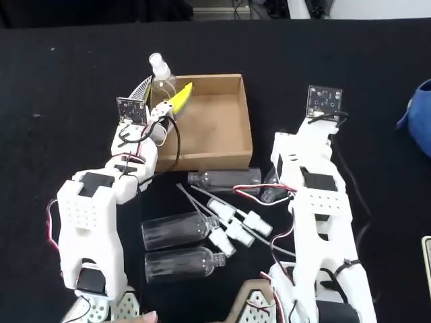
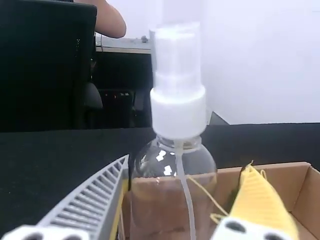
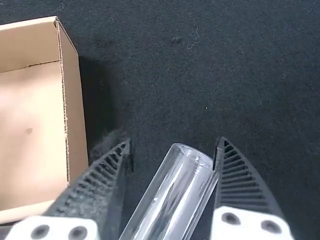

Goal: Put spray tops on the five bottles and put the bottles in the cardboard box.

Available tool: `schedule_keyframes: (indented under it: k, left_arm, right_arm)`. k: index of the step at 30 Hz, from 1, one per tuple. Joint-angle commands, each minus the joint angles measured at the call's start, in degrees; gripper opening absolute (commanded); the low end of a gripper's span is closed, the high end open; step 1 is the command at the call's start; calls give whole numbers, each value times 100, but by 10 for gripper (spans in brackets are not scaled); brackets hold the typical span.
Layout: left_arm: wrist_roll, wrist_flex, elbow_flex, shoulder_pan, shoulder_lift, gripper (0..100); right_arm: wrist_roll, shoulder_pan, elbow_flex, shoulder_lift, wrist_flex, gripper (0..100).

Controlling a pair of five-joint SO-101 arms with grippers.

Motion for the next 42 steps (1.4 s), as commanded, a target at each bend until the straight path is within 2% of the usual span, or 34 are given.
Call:
schedule_keyframes:
  k: [1, 7, 9, 13, 17, 21, 29, 33, 42]
  left_arm:
    - [9, -123, -84, -48, -149, 221]
    - [9, -44, -48, -110, -563, 222]
    - [9, 448, -84, -171, -721, 223]
    - [35, 1433, -127, -198, -1099, 316]
    - [26, 1670, -119, -163, -1327, 386]
    - [18, 1670, -110, -198, -1459, 359]
    - [0, 1705, 681, -321, -2374, 236]
    - [-457, 2664, 954, -277, -2910, 237]
    - [-457, 4870, 989, -233, -4123, 233]
  right_arm:
    - [-26, 79, -84, -259, -141, 240]
    - [-26, 79, -84, -259, -141, 240]
    - [-26, 79, -84, -259, -141, 240]
    - [-26, 79, -84, -259, -141, 240]
    - [-26, 79, -84, -259, -141, 240]
    - [-26, 79, -84, -259, -141, 240]
    - [-35, 79, -84, -259, -141, 240]
    - [-35, 79, -75, -259, -141, 240]
    - [-35, 79, -57, -259, -141, 240]
